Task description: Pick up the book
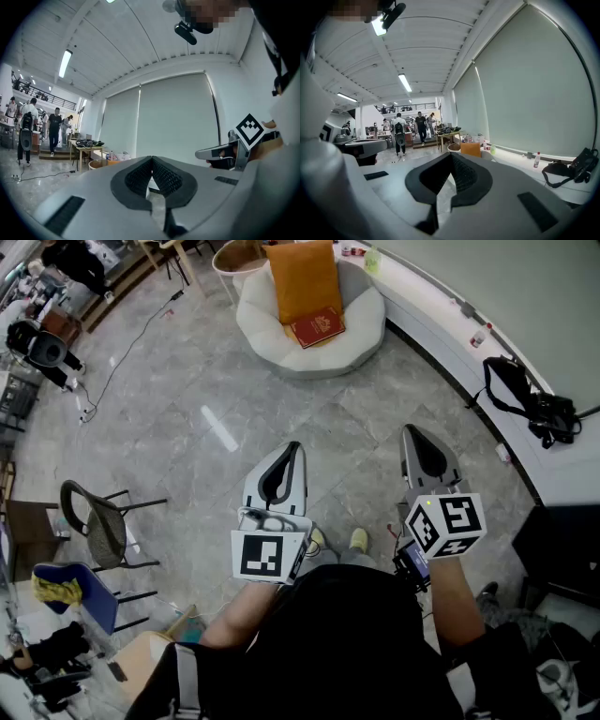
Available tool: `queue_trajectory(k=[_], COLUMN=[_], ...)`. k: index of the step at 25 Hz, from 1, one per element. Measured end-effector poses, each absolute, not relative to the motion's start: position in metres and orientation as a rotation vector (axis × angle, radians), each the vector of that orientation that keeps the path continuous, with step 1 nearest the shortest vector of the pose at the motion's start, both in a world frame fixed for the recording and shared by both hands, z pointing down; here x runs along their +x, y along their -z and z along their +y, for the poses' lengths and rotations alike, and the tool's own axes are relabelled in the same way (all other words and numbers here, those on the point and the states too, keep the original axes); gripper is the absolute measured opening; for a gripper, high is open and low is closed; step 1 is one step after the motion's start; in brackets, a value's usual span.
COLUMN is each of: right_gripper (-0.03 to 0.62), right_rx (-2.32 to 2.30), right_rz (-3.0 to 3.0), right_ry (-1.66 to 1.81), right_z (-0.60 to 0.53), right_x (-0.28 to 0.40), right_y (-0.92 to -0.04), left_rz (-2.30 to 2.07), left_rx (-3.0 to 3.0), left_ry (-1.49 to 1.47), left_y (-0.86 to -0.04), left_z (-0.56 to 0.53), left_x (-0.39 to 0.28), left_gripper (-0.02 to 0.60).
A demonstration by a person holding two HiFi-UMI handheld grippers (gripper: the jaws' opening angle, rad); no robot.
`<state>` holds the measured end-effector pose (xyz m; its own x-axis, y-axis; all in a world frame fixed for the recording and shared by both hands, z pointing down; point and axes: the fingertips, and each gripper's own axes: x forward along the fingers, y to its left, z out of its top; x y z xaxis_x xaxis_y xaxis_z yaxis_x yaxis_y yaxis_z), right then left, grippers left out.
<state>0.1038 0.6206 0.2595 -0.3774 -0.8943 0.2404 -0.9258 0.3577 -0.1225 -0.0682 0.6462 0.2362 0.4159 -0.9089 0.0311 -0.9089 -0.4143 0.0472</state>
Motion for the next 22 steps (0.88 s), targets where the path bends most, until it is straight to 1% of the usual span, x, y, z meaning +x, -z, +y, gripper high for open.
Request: queue_trajectory(k=[7, 14, 22], right_gripper=[0.006, 0.006, 0.006], right_rx=[1.620, 1.663, 1.577], right_rz=[-2.490, -2.534, -2.588], right_ry=[-0.295, -0.380, -0.444], right_z=[0.629, 0.640, 0.643], right_x=[0.080, 0.067, 0.030], right_y=[-0.256, -0.260, -0.264], left_rz=[-1.661, -1.620, -1.618], left_rx=[2.626, 2.659, 2.672], left_ry=[-0.004, -0.015, 0.006], left_y=[-0.235, -0.242, -0.236], left_z=[0.658, 0.667, 0.666], left_x=[-0.091, -0.112, -0.138], left_gripper=[0.005, 0.005, 0.005])
